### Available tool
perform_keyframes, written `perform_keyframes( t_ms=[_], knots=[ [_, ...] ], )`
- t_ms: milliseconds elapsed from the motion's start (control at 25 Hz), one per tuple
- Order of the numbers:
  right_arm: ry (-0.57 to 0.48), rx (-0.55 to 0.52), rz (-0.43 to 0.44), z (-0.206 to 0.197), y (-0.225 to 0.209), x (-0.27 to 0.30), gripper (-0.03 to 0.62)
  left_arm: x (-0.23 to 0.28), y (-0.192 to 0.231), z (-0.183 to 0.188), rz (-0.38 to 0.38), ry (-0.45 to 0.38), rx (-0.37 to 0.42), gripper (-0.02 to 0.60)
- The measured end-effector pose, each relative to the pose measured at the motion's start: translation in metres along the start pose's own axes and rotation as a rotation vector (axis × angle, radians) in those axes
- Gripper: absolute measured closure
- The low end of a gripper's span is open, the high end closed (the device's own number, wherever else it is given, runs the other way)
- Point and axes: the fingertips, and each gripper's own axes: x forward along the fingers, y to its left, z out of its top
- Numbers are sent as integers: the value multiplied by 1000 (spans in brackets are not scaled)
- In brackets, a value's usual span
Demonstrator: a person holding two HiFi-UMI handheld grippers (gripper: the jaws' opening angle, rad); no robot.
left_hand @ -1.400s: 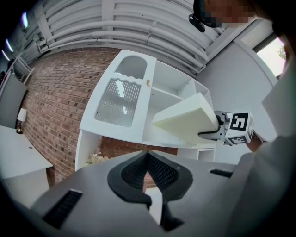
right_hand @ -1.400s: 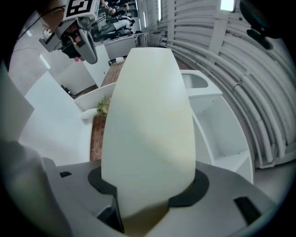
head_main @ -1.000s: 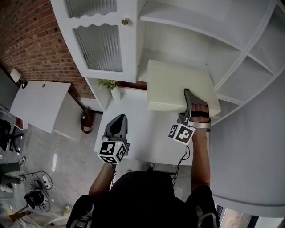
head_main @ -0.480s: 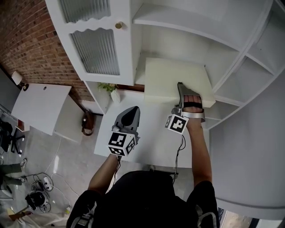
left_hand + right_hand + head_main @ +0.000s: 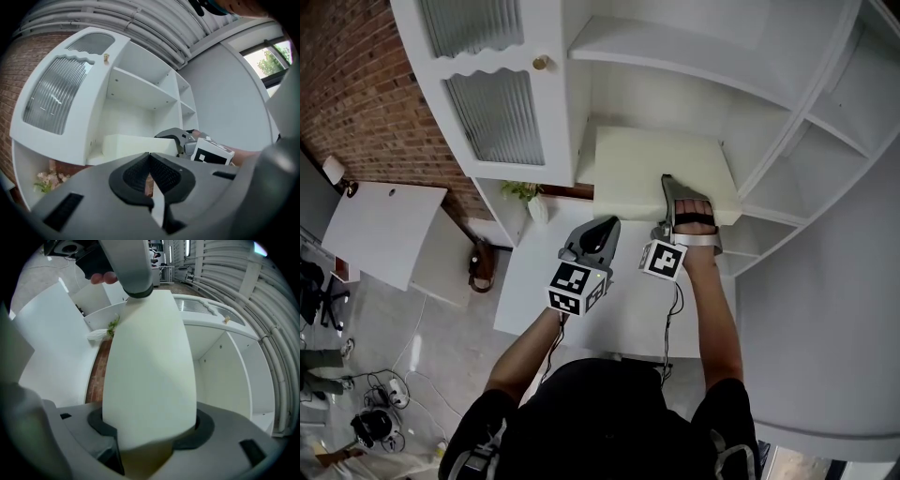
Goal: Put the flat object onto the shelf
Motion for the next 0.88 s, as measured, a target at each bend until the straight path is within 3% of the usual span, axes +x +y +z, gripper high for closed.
perform_keyframes(
  t_ms=[520,880],
  knots=[
    [-65,24,24,1,6,6,278,29,-19,-1,-45,41,-7,572],
    [-165,87,20,3,5,-16,272,39,-16,-6,-11,52,-32,572]
  ],
)
